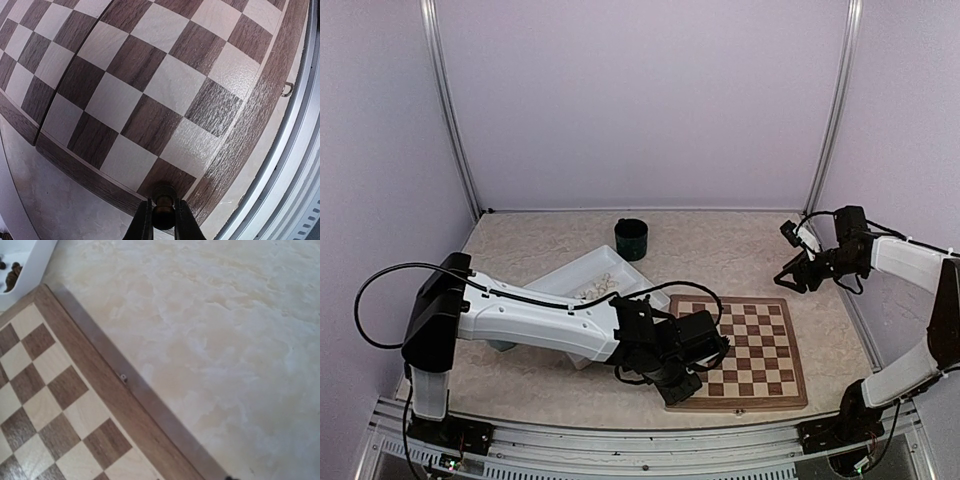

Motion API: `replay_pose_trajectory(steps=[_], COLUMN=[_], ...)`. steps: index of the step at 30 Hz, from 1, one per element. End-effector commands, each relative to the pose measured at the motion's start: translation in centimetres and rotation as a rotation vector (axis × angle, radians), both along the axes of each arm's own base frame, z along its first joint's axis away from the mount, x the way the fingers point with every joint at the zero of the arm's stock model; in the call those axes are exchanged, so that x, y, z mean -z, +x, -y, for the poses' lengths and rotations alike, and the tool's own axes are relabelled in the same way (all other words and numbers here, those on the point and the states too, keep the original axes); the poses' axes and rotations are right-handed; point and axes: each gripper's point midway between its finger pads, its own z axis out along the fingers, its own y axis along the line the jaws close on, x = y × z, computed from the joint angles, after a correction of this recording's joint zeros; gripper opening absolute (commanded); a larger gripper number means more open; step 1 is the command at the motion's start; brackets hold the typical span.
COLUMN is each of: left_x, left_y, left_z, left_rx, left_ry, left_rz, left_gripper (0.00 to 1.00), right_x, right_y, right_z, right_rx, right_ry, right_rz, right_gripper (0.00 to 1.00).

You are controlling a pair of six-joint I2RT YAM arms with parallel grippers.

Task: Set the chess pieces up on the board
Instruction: Place the rook at h8, then adjust the chess pile in the storage box.

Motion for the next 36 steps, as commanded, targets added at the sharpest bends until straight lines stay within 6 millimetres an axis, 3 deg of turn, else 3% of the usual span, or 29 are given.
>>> replay_pose_trajectory(steps=[1,17,21,25,29,36], left_x=[0.1,-0.8,-3.3,-7.2,-7.1,-6.5], left_y=[-0.3,-0.2,0.1,3.3,8.5,14.3], left_z=[0.6,0.7,1.0,-0.7,-5.4,-11.3], left_rx=[0.016,0.007,0.004,-0.094,-0.248,-0.297], left_ry=[0.002,-0.022,-0.079,-0.153,-0.110,-0.044], left_rz=[0.000,0.004,0.022,0.073,0.121,0.146], left_gripper=[0.07,0.33,0.41,0.45,0.44,0.42], right_x=[-0.5,-0.1,-0.1,-0.3,-1.2,-3.0], right_y=[-0.5,-0.6,-0.5,-0.6,-0.9,-1.8], right_z=[-0.6,-0.6,-0.6,-0.7,-1.0,-2.3], right_rx=[-0.028,-0.028,-0.027,-0.033,-0.046,-0.122], right_ry=[0.009,0.006,0.006,0.016,0.034,0.097], right_rz=[0.017,0.007,0.007,0.010,0.031,0.081], right_gripper=[0.55,0.56,0.56,0.56,0.54,0.50])
